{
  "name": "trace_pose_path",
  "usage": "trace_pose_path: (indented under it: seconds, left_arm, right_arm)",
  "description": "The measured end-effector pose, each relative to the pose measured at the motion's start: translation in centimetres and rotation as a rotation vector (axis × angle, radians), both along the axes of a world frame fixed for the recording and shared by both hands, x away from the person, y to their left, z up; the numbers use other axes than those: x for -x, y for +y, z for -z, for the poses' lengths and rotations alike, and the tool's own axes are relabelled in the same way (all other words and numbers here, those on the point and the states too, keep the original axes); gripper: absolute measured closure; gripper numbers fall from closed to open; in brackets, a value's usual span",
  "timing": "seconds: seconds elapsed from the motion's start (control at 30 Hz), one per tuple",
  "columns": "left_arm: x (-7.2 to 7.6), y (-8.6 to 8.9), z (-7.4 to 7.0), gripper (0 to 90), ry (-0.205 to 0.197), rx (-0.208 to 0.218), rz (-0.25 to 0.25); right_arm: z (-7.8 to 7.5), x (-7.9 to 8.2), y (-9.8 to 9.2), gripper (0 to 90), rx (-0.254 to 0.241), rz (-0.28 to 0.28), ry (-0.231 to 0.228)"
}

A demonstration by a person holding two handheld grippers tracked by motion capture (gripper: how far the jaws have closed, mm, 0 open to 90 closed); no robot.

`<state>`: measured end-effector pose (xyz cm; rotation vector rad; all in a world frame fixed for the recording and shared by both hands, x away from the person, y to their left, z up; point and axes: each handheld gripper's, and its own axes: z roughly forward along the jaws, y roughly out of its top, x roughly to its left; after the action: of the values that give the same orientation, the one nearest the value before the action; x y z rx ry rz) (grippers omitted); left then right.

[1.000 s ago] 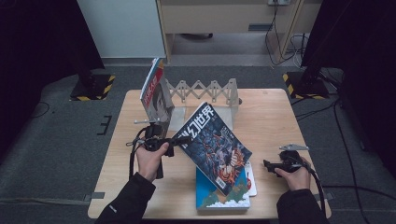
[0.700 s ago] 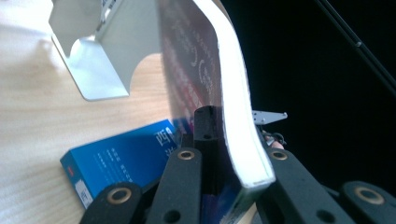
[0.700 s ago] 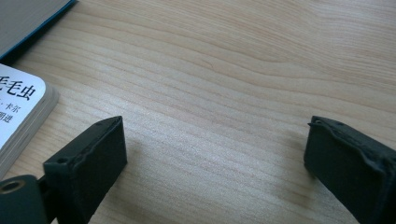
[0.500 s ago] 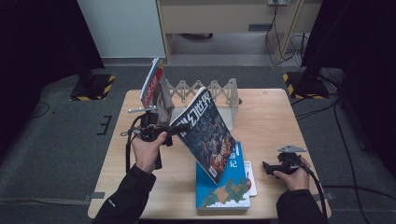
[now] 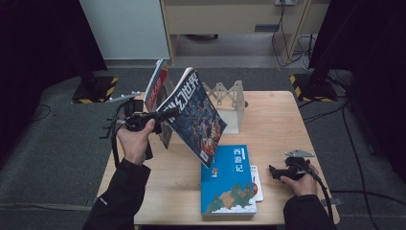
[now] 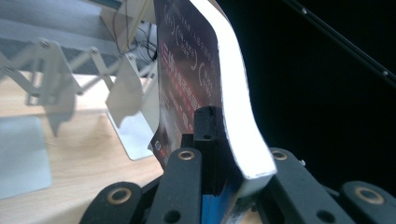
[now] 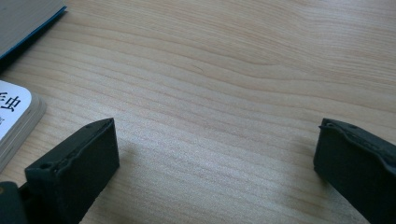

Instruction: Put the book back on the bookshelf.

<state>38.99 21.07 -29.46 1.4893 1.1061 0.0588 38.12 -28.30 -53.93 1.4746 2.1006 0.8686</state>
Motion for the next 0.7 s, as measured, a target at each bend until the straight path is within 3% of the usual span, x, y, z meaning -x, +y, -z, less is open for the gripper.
trace_pose_path:
  seconds: [0.3, 0.47, 0.7]
  left_arm:
    - [0.9, 2.7, -2.4, 82.2, -0.034, -0.042, -0.067]
    - [1.1, 3.6, -3.0, 82.2, -0.042, -0.057, -0.097]
    - [1.1, 4.5, -3.5, 82.2, -0.056, -0.109, -0.143]
  right_arm:
    - [0.0, 0.0, 0.0, 0.3, 0.001, 0.002, -0.002]
    - [0.0, 0.0, 0.0, 0.3, 0.000, 0.004, -0.002]
    - [0.0, 0.0, 0.0, 0.3, 0.001, 0.002, -0.002]
